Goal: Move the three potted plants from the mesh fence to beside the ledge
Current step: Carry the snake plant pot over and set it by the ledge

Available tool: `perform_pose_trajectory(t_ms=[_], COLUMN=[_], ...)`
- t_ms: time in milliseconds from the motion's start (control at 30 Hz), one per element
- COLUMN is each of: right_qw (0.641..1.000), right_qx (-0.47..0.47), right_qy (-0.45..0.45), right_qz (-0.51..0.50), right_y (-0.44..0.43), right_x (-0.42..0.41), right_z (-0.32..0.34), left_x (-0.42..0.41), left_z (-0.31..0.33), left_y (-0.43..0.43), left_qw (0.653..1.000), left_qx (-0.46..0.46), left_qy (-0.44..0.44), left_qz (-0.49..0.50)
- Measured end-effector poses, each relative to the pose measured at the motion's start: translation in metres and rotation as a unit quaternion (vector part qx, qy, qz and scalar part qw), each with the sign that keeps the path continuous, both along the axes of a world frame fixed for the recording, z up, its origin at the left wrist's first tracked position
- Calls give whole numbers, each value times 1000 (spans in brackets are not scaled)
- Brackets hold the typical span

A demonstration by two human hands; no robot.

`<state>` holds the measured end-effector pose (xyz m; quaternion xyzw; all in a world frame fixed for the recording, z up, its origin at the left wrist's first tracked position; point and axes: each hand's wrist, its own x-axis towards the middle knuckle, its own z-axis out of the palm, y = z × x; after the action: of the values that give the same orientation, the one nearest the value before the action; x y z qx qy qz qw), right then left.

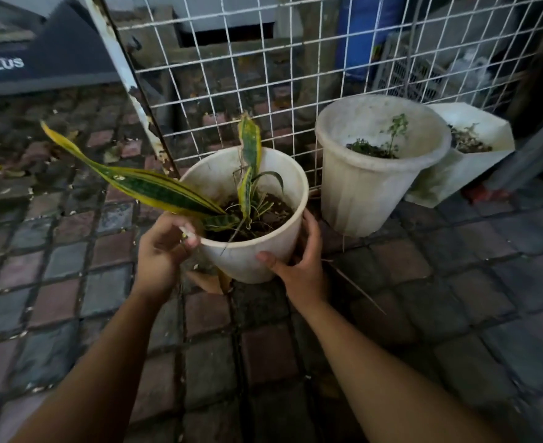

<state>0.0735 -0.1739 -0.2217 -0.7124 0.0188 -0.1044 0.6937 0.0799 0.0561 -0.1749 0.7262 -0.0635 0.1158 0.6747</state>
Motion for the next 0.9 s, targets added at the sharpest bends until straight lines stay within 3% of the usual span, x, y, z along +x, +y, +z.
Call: perform_pose_trajectory(t_ms=[233, 333, 467, 600, 900], right_qw=[997, 993, 981, 977, 985], right_qx=[67, 73, 85, 89, 104], right_qy=[39, 65, 103, 84, 70], right_qz=[22, 59, 139, 174, 118], right_y=[-8, -20, -28, -23, -11], right_x=[6, 23, 40, 36, 26], right_z=[-4, -9, -2, -3, -8], left_x=[-29, -32, -26, -23, -11], left_z=[-8, -15, -26, -33, -32], left_y=[-34, -41, -47, -54, -48], left_qw=[994, 993, 978, 979, 982], left_qx=[-80, -40, -67, -58, -66], left_qy=[28, 88, 187, 187, 175], left_qz=[68, 70, 60, 56, 34])
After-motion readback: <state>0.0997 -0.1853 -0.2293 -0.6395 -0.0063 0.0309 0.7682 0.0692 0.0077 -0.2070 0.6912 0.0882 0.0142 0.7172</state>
